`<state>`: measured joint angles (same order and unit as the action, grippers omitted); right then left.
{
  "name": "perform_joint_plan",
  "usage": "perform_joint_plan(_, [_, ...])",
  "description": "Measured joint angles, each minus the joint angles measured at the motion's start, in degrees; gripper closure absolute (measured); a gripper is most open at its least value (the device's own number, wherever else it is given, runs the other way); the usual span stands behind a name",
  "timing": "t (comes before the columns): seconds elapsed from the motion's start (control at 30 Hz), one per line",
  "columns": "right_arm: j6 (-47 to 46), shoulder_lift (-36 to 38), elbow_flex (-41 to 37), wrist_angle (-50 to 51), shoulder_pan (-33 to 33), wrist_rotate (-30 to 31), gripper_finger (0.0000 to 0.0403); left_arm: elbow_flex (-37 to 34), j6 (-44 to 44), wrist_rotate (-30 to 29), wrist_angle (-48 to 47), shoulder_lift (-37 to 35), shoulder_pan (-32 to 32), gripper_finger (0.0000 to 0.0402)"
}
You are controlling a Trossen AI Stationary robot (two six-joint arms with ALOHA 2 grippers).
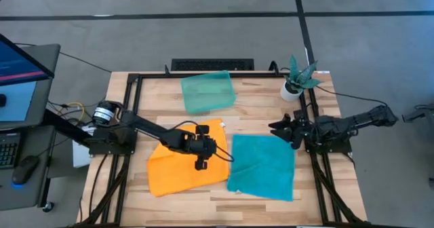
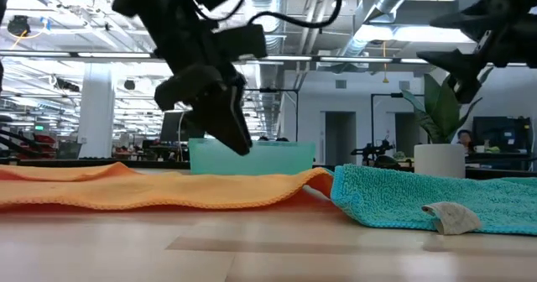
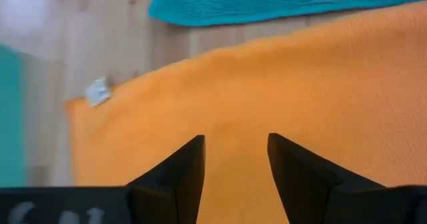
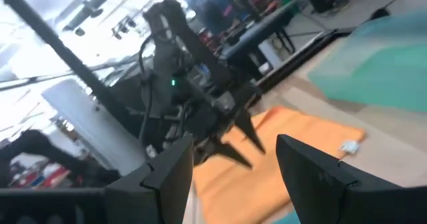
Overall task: Roll microfiber towels into tight, uniform cylinder then place into a basket
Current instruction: Roll the yellow microfiber towel
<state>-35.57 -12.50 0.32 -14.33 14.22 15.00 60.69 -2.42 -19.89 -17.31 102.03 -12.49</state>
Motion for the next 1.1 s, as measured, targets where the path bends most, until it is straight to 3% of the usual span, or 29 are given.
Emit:
perform_joint_plan(0.43, [5.2, -9.4, 5.8, -11.0, 3.9, 0.1, 0.0165, 0.0, -22.3, -11.4, -27.0, -10.0, -9.8, 0.0244])
perform_joint_plan(0.77, [5.5, -31.1, 18.1, -11.2, 7.0, 0.1, 0.0165, 0.0, -30.9, -13.6, -35.6, -12.4, -16.6, 0.0244])
perform_joint_plan(0.93, [3.7, -40.9, 24.7, -4.1, 7.6, 0.1, 0.0165, 0.0, -33.6, -13.6, -38.5, -12.6, -17.7, 0.0244])
perform_joint_plan(1.1, [-9.7, -48.2, 30.6, 9.6, 7.5, -3.3, 0.0165, 0.0, -34.1, -13.9, -39.5, -12.6, -17.8, 0.0244])
